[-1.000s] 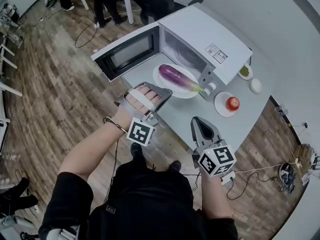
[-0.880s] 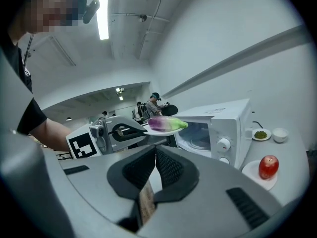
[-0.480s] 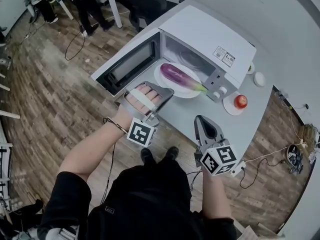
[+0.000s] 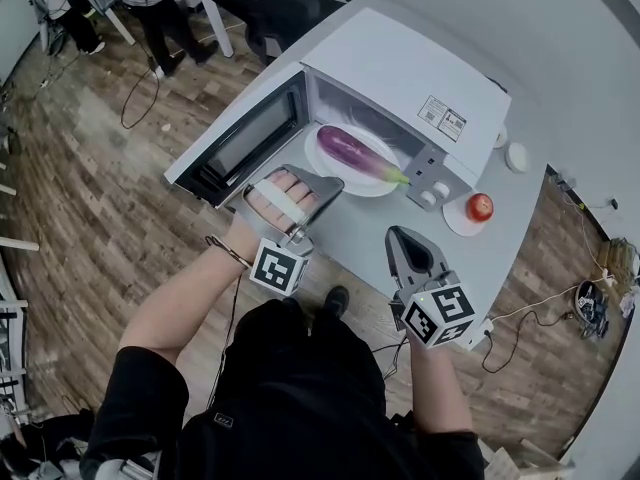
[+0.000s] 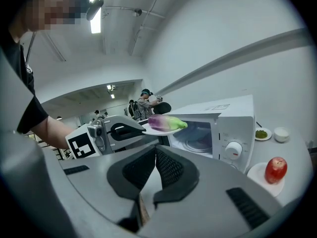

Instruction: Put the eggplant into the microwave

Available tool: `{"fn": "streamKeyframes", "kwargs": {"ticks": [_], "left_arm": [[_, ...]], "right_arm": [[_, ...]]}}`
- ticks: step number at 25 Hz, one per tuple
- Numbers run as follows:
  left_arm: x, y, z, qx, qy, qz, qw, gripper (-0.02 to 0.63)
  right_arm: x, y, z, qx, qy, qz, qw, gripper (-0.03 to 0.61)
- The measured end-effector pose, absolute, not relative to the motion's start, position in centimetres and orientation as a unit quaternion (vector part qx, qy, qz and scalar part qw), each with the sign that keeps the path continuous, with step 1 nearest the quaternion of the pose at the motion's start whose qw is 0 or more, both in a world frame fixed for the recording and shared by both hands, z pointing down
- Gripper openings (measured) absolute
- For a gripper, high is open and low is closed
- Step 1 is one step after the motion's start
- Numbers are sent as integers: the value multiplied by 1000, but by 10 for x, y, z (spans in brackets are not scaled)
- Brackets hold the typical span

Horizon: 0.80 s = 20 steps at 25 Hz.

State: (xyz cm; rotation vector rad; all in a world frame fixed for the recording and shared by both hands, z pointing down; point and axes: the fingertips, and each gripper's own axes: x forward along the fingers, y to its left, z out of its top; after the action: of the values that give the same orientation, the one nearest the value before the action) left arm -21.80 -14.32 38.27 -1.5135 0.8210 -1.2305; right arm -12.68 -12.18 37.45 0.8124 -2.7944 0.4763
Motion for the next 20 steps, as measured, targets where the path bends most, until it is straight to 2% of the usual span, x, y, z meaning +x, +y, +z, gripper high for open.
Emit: {"fn": "streamKeyframes", "kwargs": {"ticks": [14, 20], "left_arm": [[-248, -183, 413, -637, 273, -462, 553, 15], [-256, -198, 432, -645, 270, -458, 548, 15]], "right_arm": [[-175, -130, 399, 375, -899, 198, 107, 17], [-185, -131, 425, 376, -893, 221, 109, 17]]}}
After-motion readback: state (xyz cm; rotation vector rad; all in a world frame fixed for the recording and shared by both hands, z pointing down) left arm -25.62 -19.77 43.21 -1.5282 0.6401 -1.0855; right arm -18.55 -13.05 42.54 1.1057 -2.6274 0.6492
